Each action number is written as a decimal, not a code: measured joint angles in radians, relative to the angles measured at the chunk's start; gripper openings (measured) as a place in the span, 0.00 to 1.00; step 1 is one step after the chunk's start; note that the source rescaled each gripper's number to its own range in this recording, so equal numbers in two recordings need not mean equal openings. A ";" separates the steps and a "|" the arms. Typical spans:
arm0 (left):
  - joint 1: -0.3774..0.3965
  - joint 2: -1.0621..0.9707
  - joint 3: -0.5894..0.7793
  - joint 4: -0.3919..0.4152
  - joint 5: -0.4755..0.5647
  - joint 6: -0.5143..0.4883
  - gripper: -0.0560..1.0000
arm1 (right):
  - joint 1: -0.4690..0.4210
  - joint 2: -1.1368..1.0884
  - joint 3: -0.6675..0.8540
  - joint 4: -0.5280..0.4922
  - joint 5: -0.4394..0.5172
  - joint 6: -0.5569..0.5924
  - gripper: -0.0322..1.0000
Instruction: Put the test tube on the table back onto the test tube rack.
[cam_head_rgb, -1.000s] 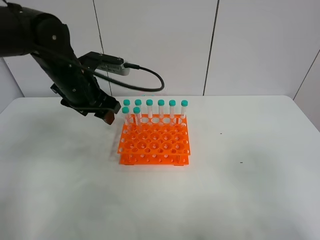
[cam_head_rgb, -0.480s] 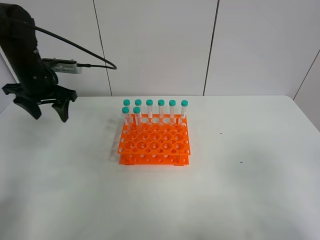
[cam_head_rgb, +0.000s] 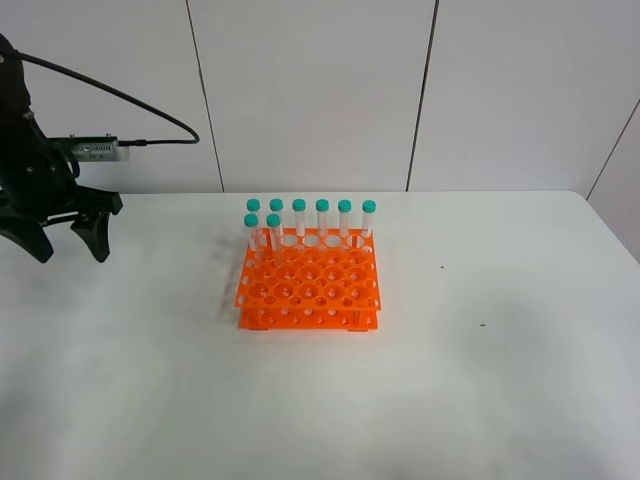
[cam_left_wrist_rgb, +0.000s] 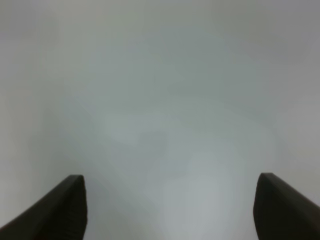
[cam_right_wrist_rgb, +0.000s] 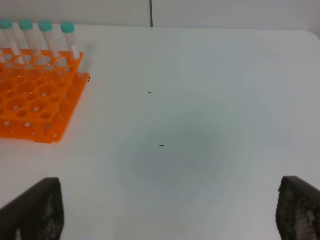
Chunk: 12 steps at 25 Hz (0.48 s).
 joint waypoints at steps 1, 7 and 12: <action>0.000 -0.024 0.042 0.001 0.000 0.003 1.00 | 0.000 0.000 0.000 0.000 0.000 0.000 0.92; 0.000 -0.234 0.325 0.001 0.000 0.007 1.00 | 0.000 0.000 0.000 0.000 0.000 0.000 0.92; 0.000 -0.458 0.579 -0.012 0.000 0.008 0.96 | 0.000 0.000 0.000 0.000 0.000 0.000 0.92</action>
